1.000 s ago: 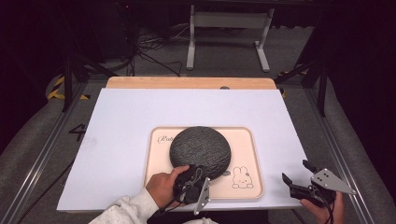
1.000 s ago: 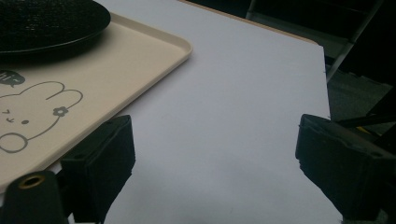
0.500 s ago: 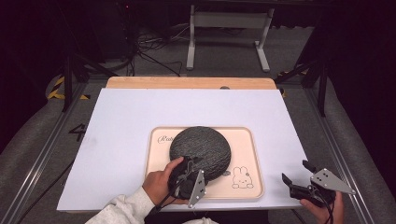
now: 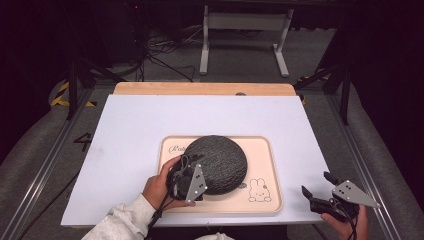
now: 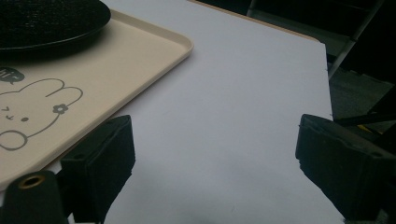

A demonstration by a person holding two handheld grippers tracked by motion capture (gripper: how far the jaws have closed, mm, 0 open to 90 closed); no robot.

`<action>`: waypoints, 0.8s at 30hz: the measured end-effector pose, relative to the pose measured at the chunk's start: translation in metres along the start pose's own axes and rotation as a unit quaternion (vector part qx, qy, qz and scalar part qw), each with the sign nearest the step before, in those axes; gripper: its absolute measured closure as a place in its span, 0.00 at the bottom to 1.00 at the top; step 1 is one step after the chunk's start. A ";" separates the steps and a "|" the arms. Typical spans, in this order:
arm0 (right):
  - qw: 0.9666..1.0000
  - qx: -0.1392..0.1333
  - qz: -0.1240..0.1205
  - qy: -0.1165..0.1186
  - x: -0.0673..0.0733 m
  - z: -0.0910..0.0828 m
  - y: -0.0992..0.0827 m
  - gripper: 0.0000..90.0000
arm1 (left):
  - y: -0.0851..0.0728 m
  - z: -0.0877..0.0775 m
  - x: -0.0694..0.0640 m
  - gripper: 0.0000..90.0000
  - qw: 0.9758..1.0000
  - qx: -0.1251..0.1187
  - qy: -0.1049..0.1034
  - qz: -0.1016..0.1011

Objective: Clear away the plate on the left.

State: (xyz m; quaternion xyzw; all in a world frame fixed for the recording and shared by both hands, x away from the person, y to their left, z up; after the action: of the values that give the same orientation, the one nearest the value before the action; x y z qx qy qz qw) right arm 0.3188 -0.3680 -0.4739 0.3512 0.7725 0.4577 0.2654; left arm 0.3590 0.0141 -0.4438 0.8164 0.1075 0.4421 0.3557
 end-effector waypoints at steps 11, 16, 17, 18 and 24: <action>1.000 0.001 0.000 -0.001 0.000 0.000 0.000 0.14 | -0.020 -0.001 0.028 0.24 0.999 0.013 0.010 -0.043; 1.000 0.003 0.001 -0.001 0.000 0.001 -0.001 0.14 | -0.031 -0.003 0.039 0.23 0.998 0.021 0.012 -0.063; 1.000 0.003 0.001 -0.001 0.000 0.001 -0.001 0.14 | -0.034 -0.003 0.041 0.23 0.998 0.024 0.016 -0.064; 1.000 0.003 0.001 -0.001 0.000 0.001 -0.001 0.14 | -0.037 -0.003 0.044 0.23 0.997 0.027 0.018 -0.067; 1.000 0.003 0.000 -0.002 0.000 0.000 -0.001 0.14 | -0.053 -0.006 0.055 0.22 0.995 0.041 0.025 -0.086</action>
State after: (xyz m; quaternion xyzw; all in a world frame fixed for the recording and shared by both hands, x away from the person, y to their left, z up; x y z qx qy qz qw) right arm 0.3190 -0.3683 -0.4751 0.3532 0.7735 0.4545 0.2653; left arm 0.3940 0.0822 -0.4421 0.8068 0.2039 0.4253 0.3559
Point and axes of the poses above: each handheld gripper's, and its own axes: z roughly forward along the jaws, y roughly out of its top, x roughly to its left, the point moved 7 cm from there along z, roughly forward along the jaws, and after that the axes turned 14 degrees about y, right-handed, at the moved point
